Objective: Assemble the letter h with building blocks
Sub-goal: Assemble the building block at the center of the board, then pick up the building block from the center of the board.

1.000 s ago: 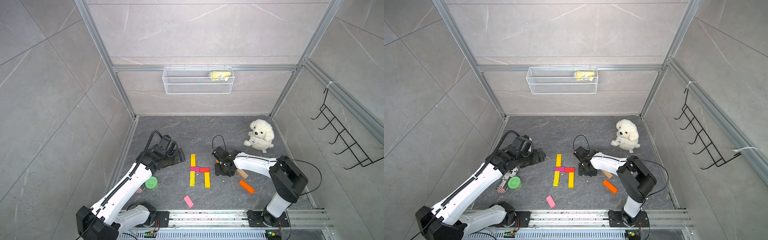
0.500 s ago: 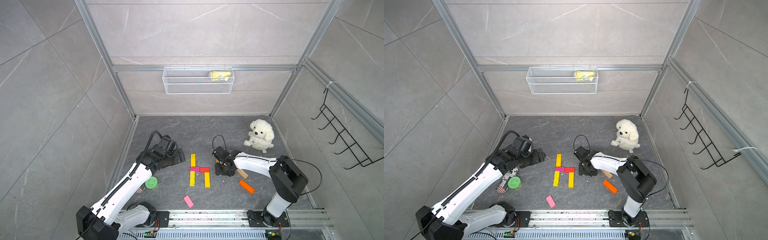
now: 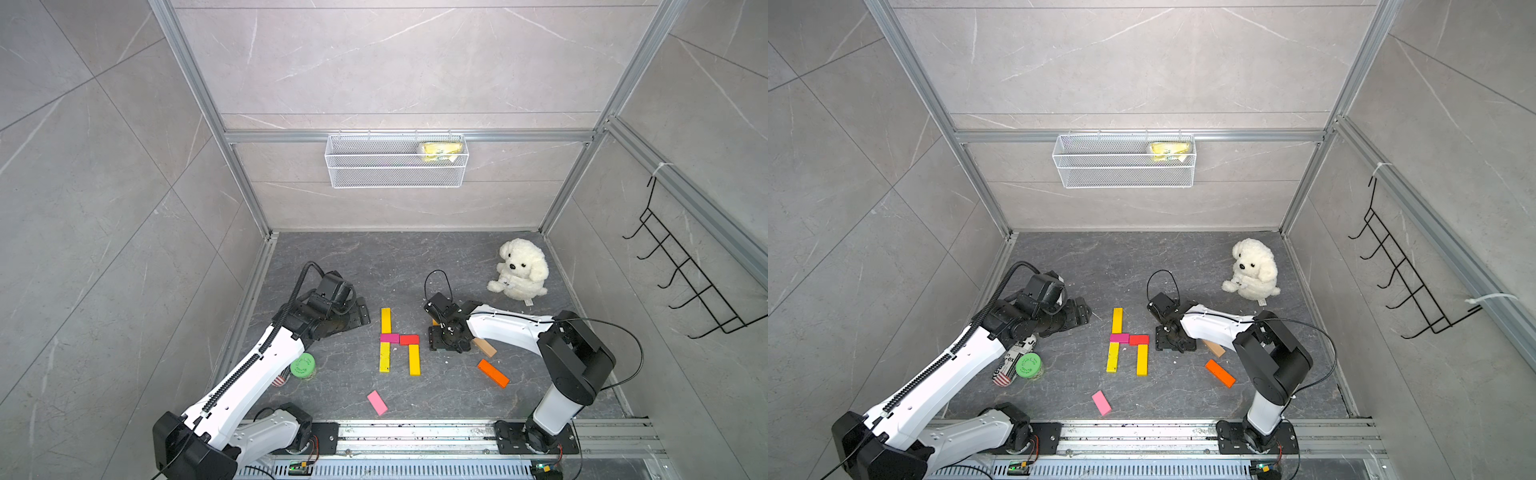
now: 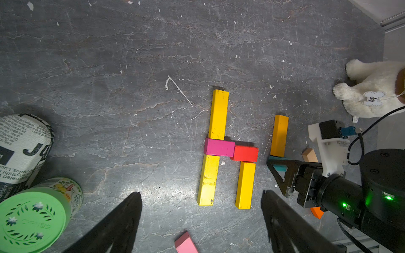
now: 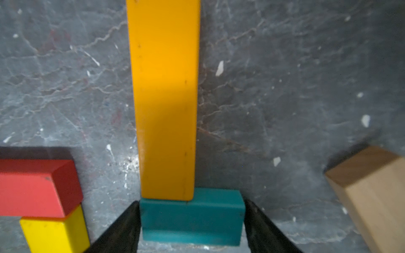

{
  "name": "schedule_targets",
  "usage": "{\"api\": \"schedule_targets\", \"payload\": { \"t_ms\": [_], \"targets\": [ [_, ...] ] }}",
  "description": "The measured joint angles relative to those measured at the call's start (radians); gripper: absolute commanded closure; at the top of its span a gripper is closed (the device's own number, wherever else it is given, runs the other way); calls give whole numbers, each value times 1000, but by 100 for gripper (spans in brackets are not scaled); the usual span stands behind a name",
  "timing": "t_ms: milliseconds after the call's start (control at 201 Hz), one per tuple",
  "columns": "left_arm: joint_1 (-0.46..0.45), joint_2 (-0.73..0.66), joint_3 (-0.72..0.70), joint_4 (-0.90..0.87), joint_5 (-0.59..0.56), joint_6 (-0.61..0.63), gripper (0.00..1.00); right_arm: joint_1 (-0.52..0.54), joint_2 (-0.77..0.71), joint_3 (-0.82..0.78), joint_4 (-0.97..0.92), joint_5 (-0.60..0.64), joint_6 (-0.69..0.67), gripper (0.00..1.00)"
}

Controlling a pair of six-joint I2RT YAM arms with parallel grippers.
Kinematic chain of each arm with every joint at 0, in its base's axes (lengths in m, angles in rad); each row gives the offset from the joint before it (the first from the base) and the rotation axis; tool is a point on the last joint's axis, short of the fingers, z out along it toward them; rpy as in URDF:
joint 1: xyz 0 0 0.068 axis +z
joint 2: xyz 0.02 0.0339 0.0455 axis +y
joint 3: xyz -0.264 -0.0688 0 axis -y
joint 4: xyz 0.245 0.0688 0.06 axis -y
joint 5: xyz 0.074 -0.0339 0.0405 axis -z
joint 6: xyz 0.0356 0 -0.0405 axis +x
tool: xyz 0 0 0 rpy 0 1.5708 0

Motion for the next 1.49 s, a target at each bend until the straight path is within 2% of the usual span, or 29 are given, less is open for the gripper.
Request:
{"api": "schedule_targets", "payload": {
  "t_ms": [189,378,498,582,732,871,1180,1254,1399,1488],
  "targets": [
    [0,-6,0,-1,-1,0,10,0,-30,0,-31,3,-10,12],
    [0,-37,-1,-16,-28,-3,10,20,-181,0,-87,14,-13,9],
    [0,-77,-16,-25,-60,-18,10,113,-282,2,-97,12,-7,11],
    [0,-106,-34,-30,-84,-36,11,237,-295,6,-85,8,19,14],
    [0,-152,-76,-56,-143,-96,11,480,-172,45,-29,2,88,18],
    [0,-220,-109,-103,-195,-150,10,598,-18,93,12,3,134,21],
    [0,-312,-112,-194,-294,-239,10,657,112,260,-36,-9,119,25],
    [0,-328,-124,-210,-313,-265,10,666,149,304,-50,-14,105,30],
    [2,-361,-160,-240,-322,-299,10,686,249,391,-92,-28,76,50],
    [2,-374,-163,-256,-332,-308,9,691,303,430,-125,-31,73,57]
  ]
}}
